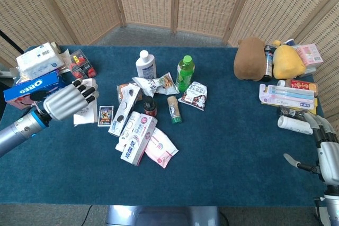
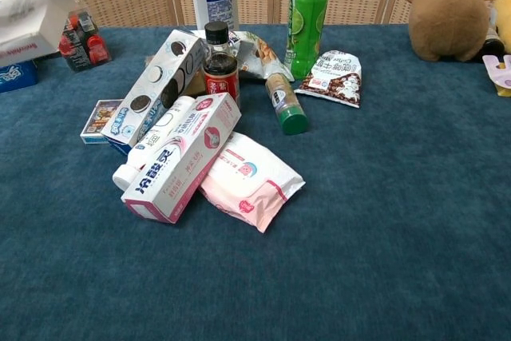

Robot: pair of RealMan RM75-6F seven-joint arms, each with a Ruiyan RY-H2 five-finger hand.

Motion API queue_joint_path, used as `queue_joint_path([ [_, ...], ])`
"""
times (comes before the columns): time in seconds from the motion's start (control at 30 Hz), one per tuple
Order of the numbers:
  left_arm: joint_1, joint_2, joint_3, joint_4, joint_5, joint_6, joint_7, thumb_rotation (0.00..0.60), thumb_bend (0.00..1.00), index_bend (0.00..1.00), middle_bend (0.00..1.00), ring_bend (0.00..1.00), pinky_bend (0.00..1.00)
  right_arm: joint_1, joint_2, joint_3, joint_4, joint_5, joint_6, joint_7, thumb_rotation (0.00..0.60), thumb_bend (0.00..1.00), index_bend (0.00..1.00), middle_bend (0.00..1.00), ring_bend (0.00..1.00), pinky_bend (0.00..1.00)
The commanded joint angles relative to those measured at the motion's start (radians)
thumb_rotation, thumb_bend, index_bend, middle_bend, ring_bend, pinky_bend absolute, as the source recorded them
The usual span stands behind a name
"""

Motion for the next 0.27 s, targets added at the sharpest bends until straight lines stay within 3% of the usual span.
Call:
queue_joint_path([
  [0.03, 0.002, 0.054, -0.029, -0.059, -0.016, 0.017, 0.027, 0.6, 0.0, 0.64, 0.29, 0.49, 0.4, 0.001, -0.001, -0.006, -0.003, -0.009, -0.002, -0.008, 0.6, 0.0, 0.02, 0.0, 0.0, 0.0],
  [0.27, 0.008, 0.112, -0.051, -0.139, -0.026, 0.001, 0.064, 0.6, 0.0, 0.64, 0.27, 0.49, 0.4, 0.001, 0.001, -0.012, -0.009, -0.016, -0.003, -0.008, 0.6, 0.0, 0.02, 0.0, 0.0, 0.0],
])
